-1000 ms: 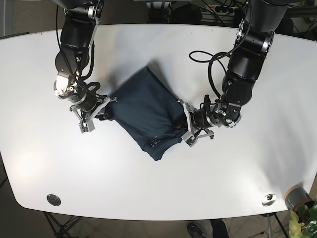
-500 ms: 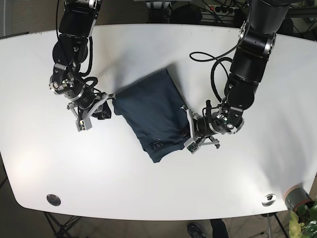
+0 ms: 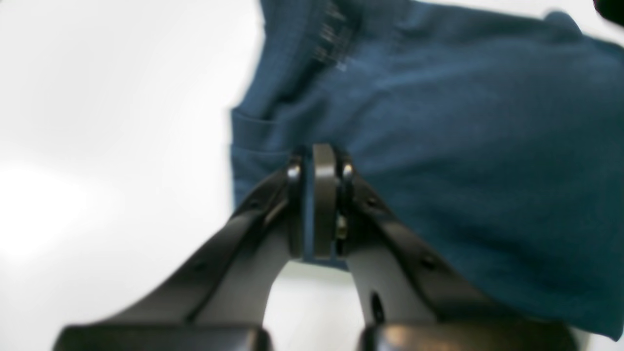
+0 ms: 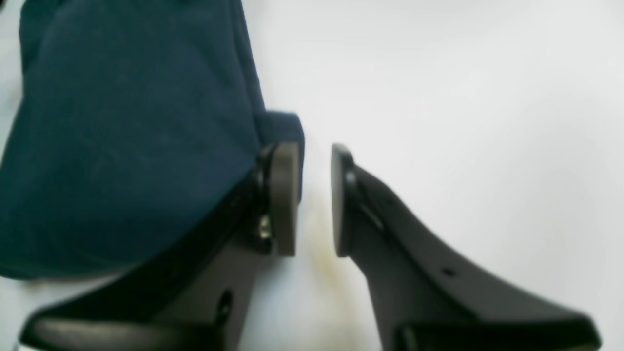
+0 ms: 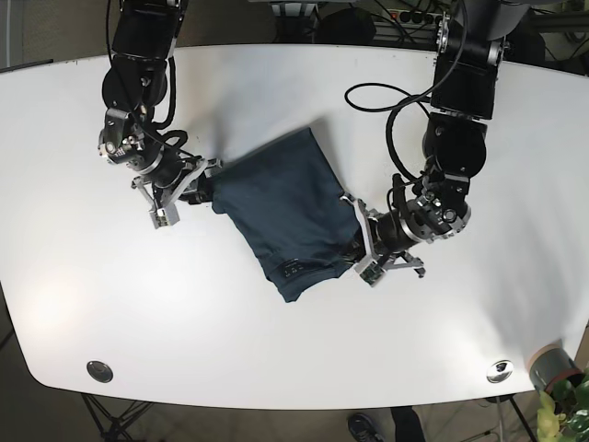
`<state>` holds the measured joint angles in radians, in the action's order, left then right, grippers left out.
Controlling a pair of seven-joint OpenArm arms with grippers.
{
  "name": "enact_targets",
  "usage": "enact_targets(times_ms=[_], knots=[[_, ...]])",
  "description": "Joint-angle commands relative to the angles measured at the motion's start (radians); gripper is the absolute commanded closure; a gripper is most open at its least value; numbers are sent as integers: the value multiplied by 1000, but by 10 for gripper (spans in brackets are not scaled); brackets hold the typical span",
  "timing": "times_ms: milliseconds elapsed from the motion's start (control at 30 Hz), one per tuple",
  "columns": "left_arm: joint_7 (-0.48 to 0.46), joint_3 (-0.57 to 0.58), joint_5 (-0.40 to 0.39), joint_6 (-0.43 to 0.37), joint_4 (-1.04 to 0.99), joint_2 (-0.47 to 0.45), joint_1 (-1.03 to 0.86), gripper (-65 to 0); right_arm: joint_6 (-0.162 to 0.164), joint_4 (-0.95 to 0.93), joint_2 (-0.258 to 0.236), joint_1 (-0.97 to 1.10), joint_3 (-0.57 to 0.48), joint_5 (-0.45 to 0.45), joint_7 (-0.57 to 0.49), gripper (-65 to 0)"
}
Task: Fold the T-shirt properly
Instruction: 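Carry the folded teal bundle with the left gripper to the table edge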
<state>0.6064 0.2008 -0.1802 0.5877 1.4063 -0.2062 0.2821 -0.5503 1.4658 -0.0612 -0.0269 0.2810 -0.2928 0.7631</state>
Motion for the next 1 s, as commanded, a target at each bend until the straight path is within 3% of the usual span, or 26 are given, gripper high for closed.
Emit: enact_targets(times_ms=[0, 67, 200, 333, 467, 733, 967], knots=[[14, -41, -8, -4, 55, 23, 6, -13, -6, 17, -7, 25, -85, -16, -17, -109], [30, -64, -8, -4, 74, 34, -7, -51, -4, 17, -6, 38, -118, -18, -20, -109], [53, -99, -8, -5, 121, 43, -33, -217, -4, 17, 28, 72, -180, -21, -20, -108], [53, -94, -8, -107, 149, 67, -53, -301, -4, 66, 51, 107, -250, -26, -20, -108], [45, -94, -8, -232, 155, 87, -67, -328, -4, 174, 71, 153, -329, -19, -20, -108], [40, -54, -8, -401, 138, 144, -68, -363, -4, 243, 59, 161, -305, -24, -17, -108], [-79, 84, -6, -460, 34, 147, -65, -400, -4, 235, 60, 163, -236, -26, -15, -108]])
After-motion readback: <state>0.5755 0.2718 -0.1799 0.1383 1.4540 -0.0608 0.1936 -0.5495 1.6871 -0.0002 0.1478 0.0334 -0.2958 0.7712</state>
